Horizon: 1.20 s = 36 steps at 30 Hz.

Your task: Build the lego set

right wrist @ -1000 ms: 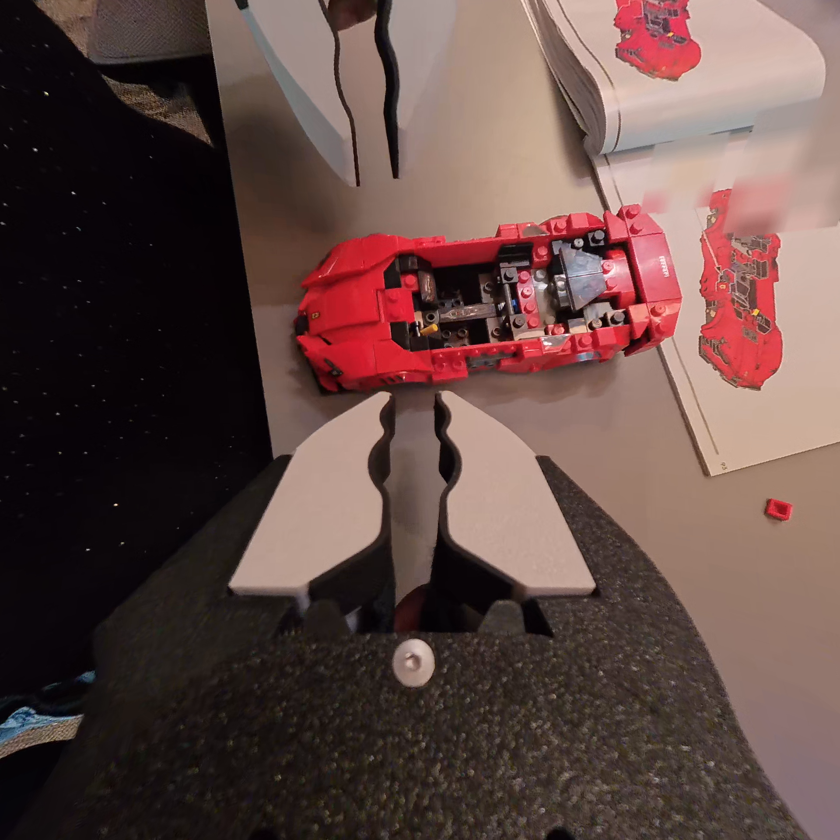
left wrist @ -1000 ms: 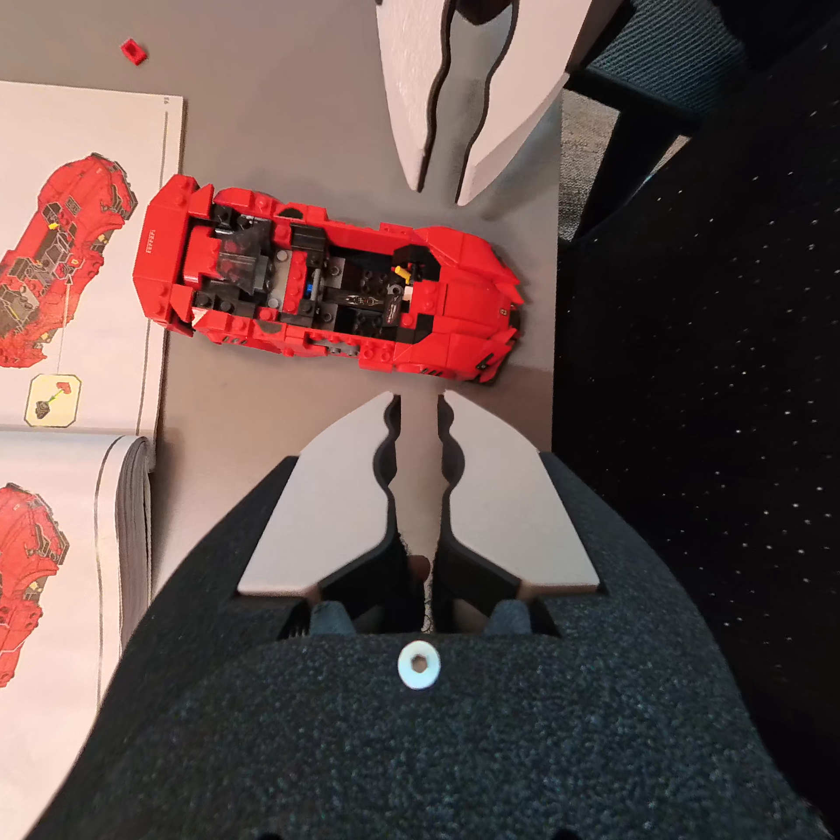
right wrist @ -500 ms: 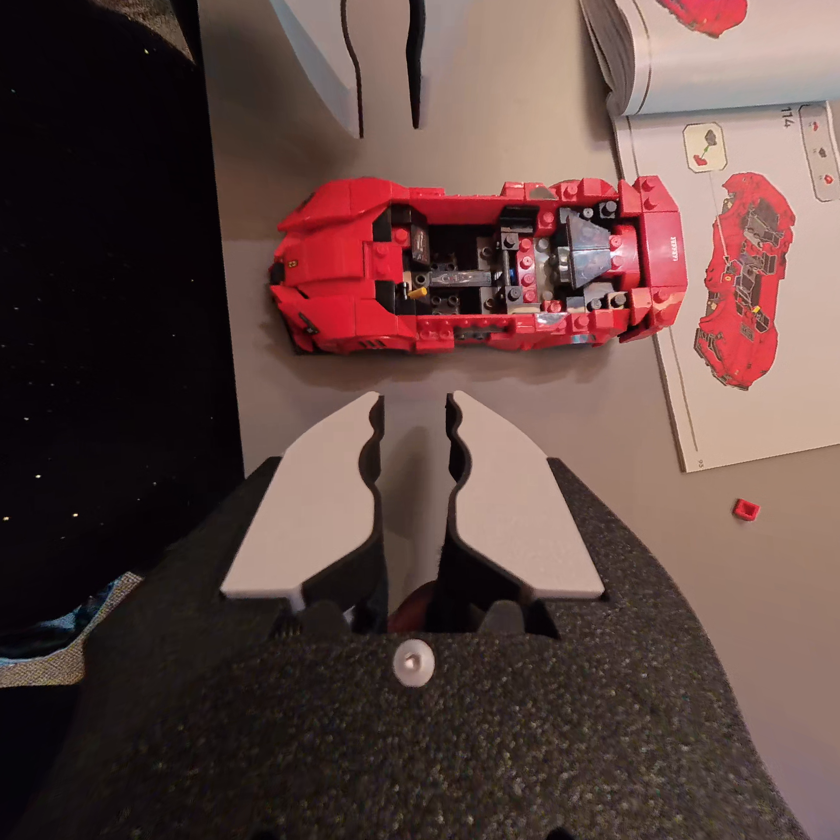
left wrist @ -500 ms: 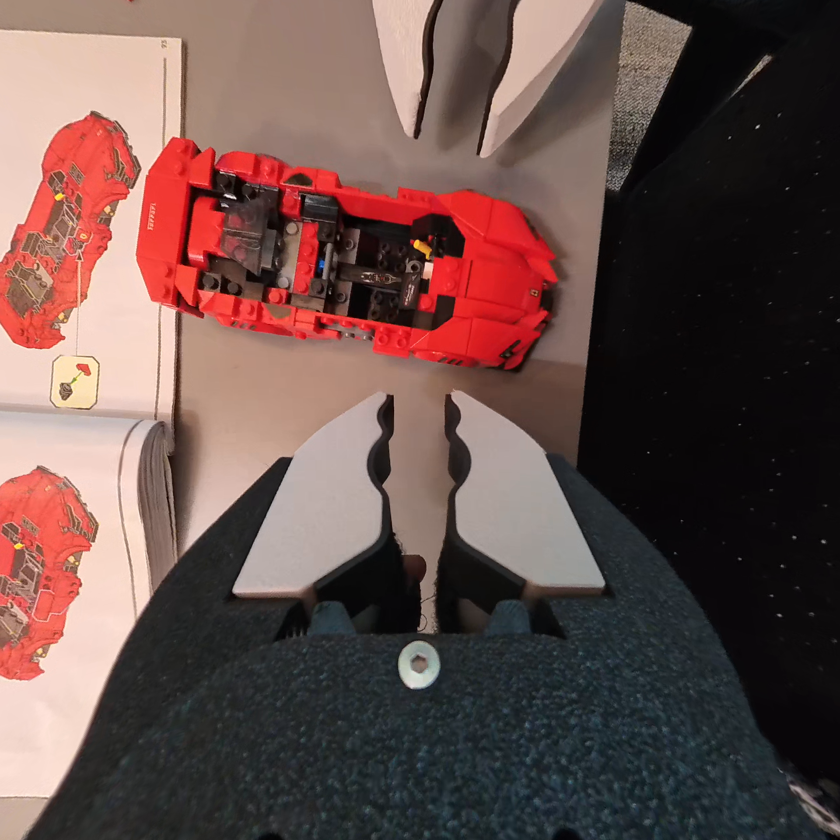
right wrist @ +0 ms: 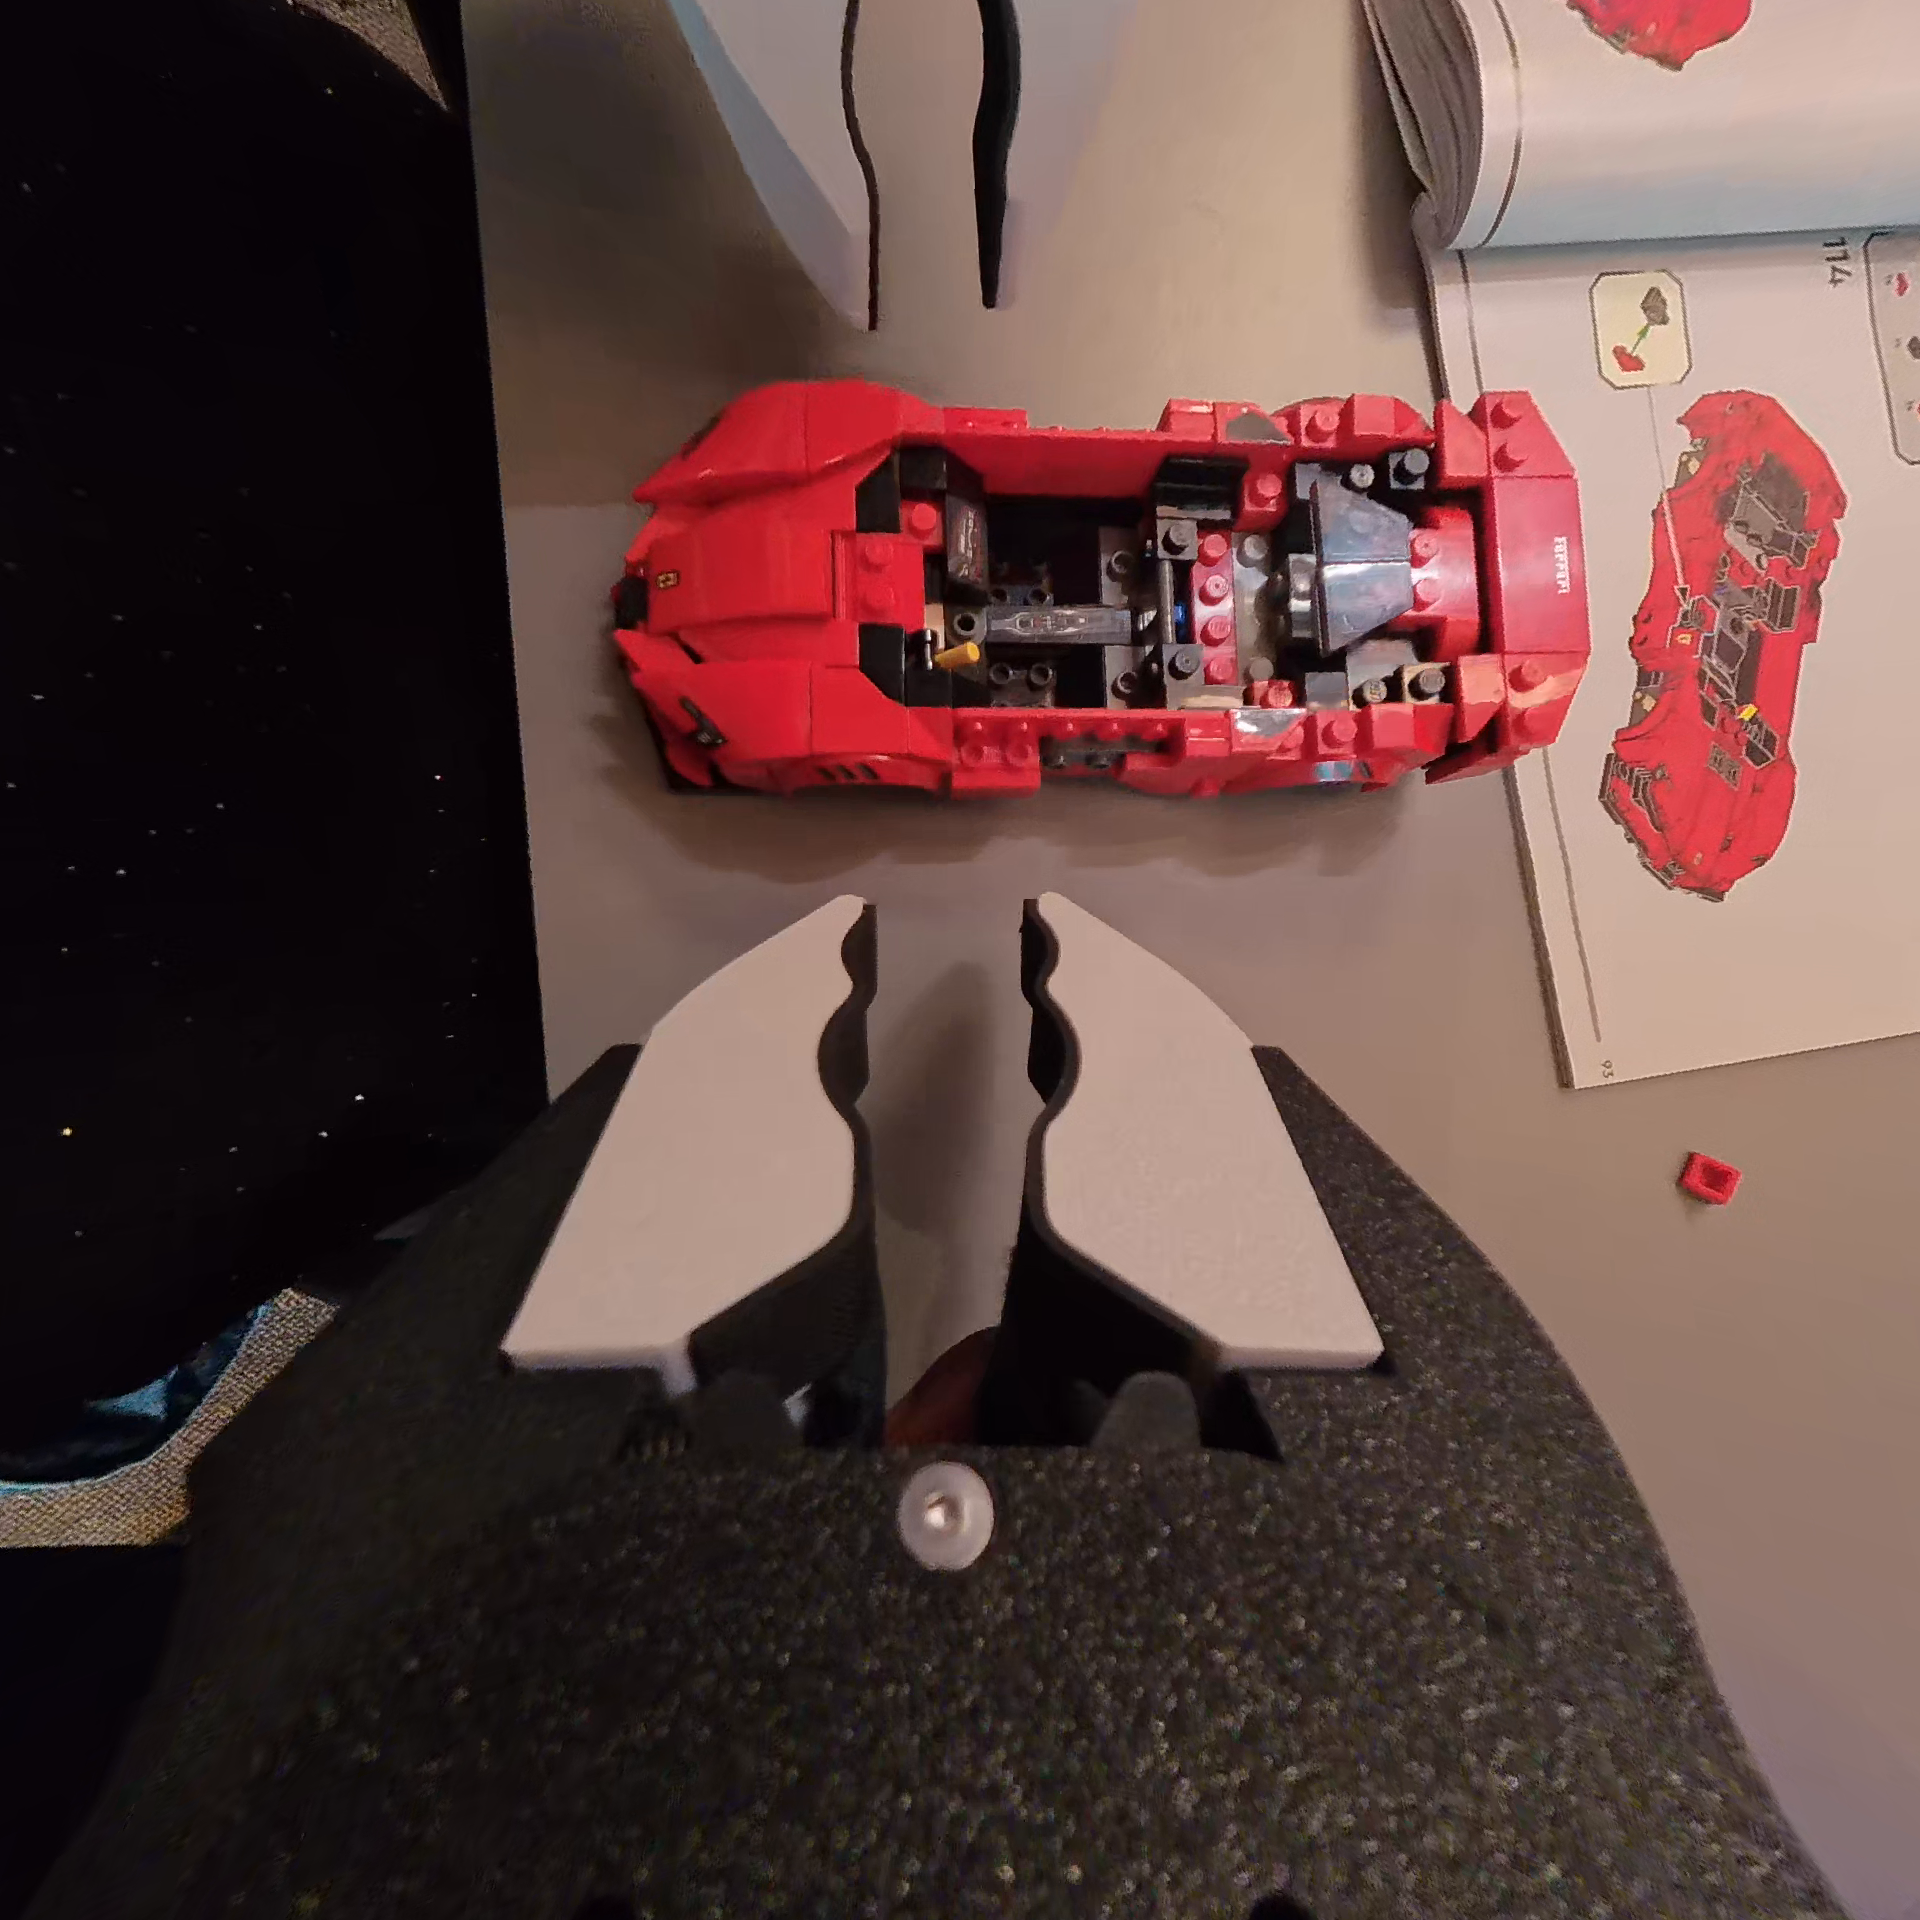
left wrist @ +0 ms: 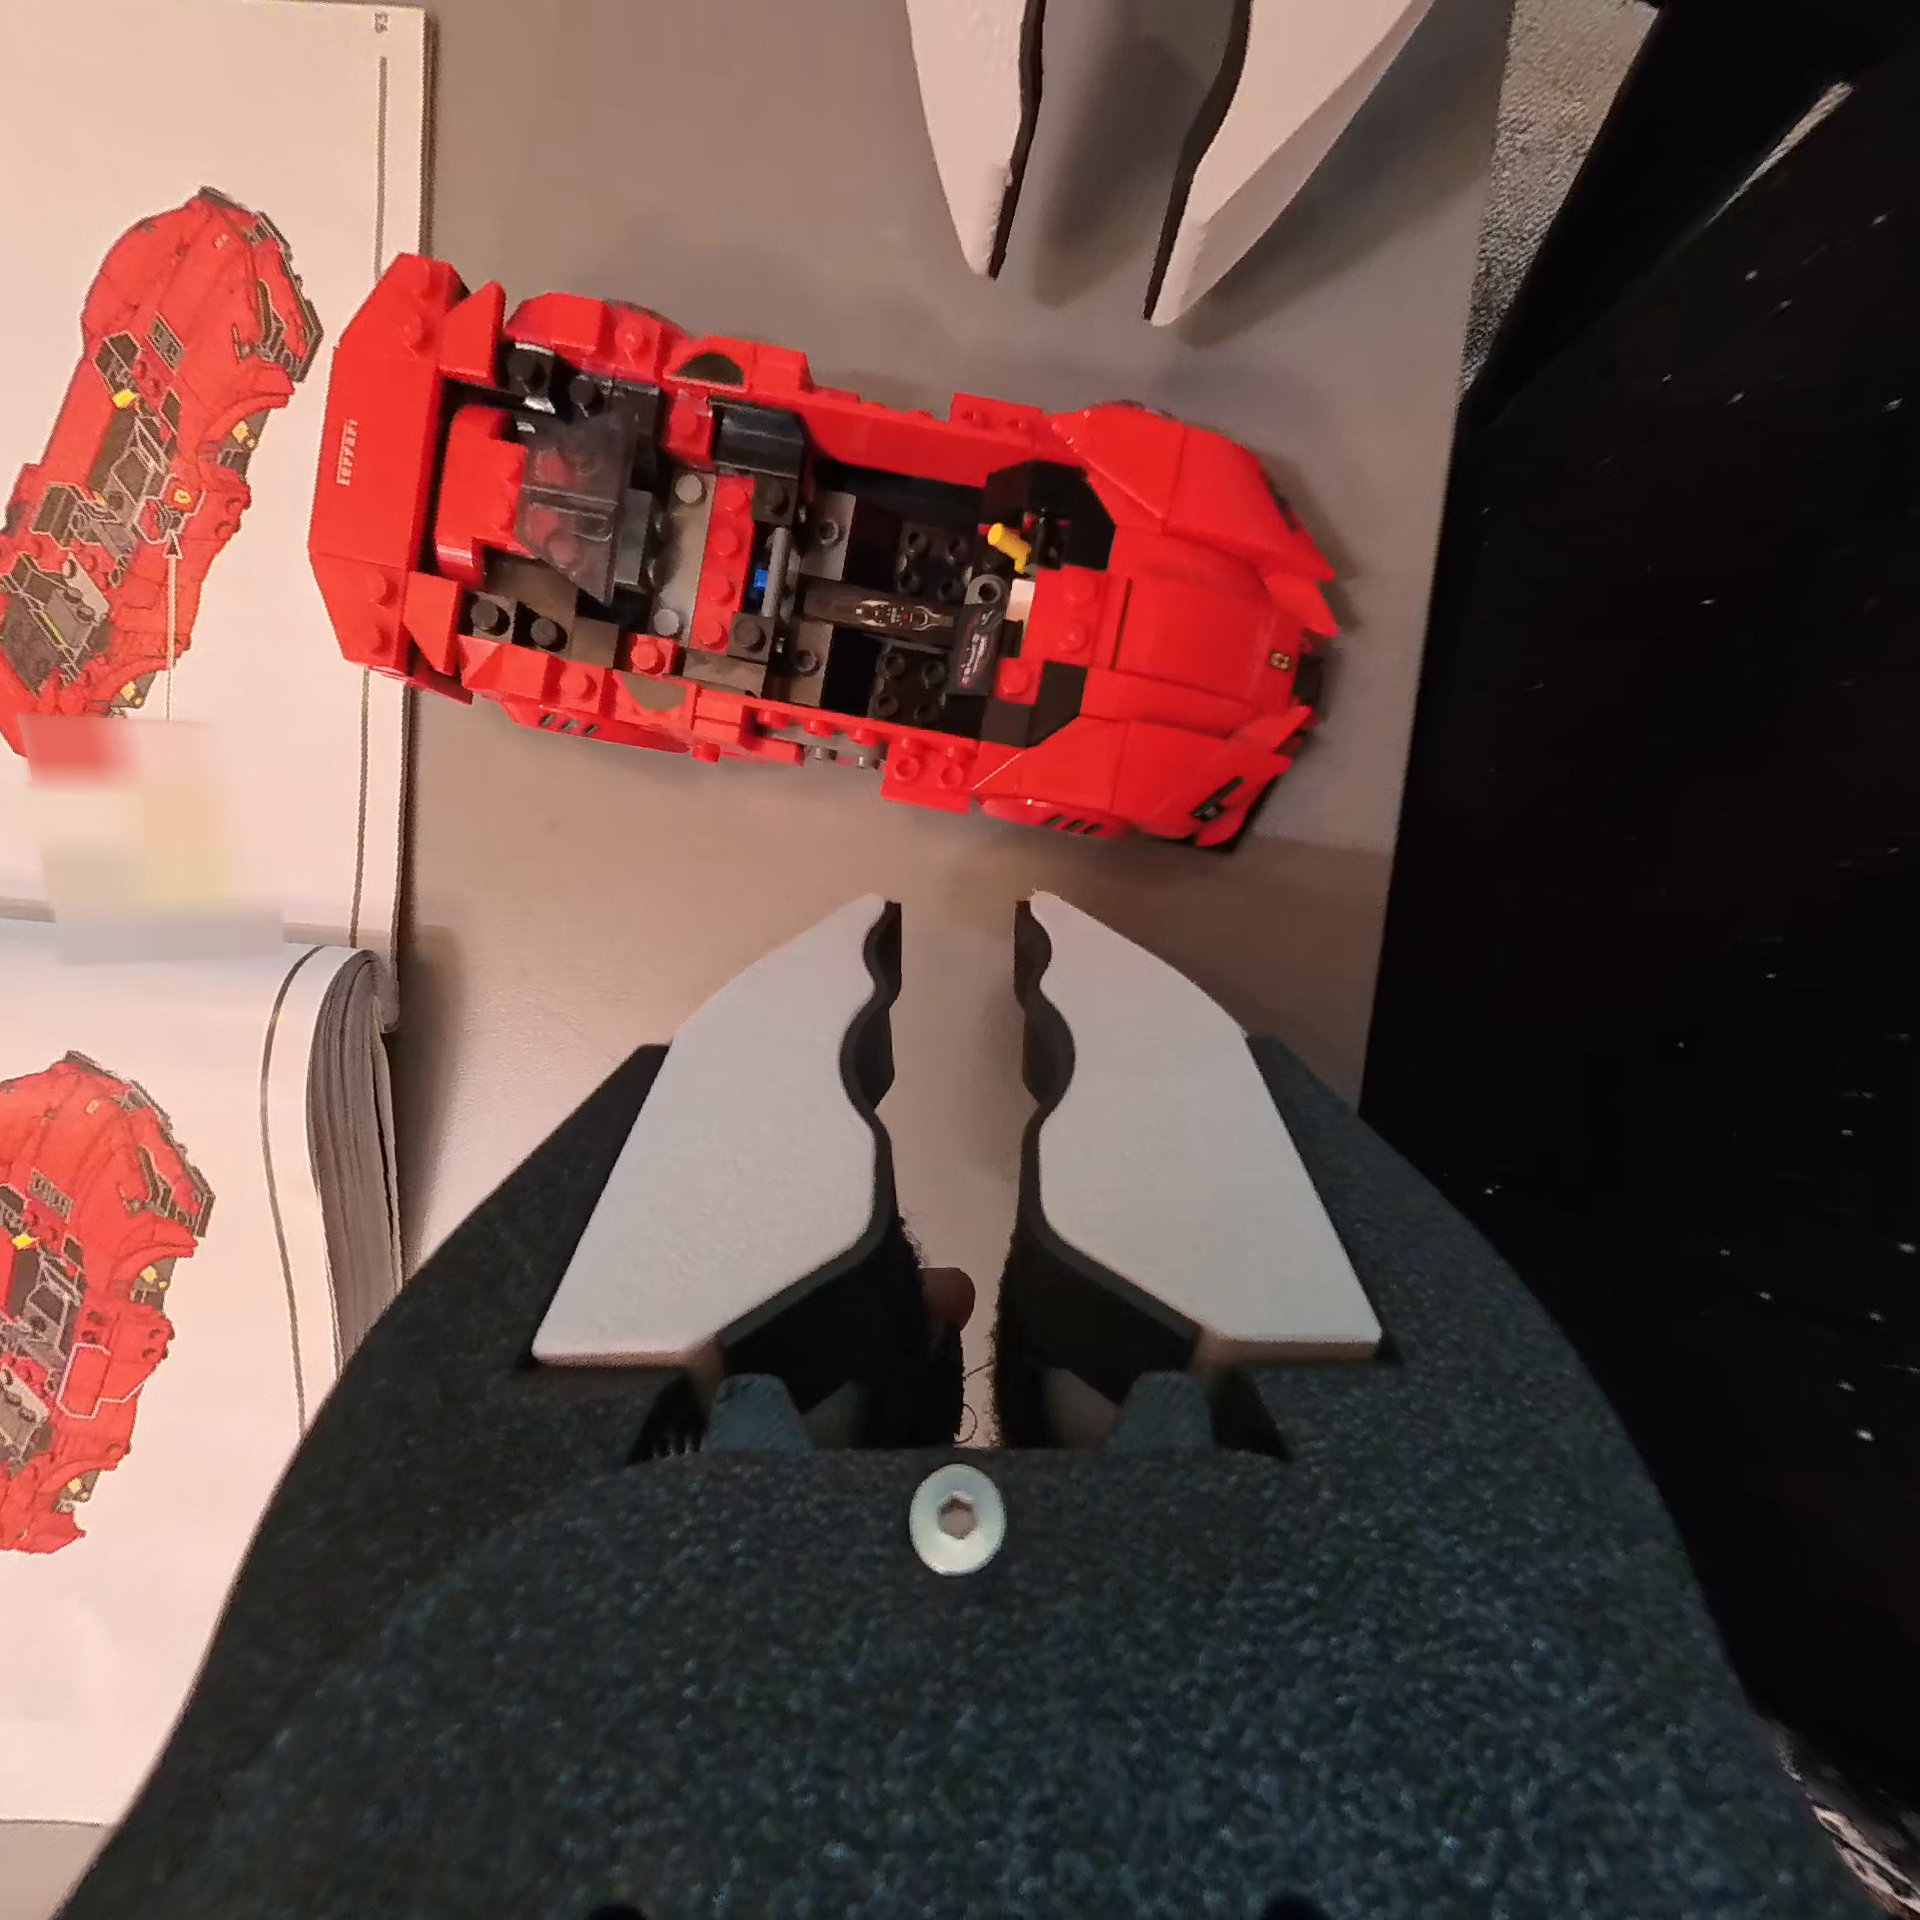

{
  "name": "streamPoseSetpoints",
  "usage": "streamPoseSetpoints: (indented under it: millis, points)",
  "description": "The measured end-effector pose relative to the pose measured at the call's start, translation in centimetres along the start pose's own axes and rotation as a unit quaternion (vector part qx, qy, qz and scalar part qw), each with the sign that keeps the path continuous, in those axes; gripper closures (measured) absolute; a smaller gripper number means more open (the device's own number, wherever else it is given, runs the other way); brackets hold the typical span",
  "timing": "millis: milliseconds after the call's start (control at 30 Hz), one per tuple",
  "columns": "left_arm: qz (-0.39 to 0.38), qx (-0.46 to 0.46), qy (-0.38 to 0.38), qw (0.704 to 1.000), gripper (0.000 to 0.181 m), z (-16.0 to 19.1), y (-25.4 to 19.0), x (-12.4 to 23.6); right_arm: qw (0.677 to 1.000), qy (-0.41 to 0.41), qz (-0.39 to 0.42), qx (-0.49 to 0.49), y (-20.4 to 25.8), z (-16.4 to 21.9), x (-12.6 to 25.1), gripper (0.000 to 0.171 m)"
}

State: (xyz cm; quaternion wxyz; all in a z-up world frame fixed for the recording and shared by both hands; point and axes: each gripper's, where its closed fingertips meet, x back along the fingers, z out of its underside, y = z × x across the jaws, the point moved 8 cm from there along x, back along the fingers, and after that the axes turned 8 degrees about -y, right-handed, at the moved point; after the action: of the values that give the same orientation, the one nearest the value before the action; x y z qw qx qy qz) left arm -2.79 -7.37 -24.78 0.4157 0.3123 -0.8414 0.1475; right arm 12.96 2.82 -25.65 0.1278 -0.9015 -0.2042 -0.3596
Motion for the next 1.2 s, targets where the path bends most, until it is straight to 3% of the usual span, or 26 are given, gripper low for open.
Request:
streamPoseSetpoints:
  millis: [200, 667, 1200]
  points:
    - [-0.019, -0.002, 0.001, 1.0, 0.161, 0.6, 1.0, -0.7, 0.999, -0.03, -0.006, -0.016, 0.0, 0.8, -0.4, 0.143]
    - [0.016, -0.018, -0.009, 1.0, 0.162, 0.3, 1.3, -1.8, 0.998, -0.066, 0.004, -0.018, 0.1, 0.8, -1.8, 0.143]
    - [0.041, -0.034, -0.035, 0.998, 0.174, 0.2, 1.2, -2.1, 0.994, -0.105, 0.007, -0.014, -0.4, 0.5, -1.9, 0.161]
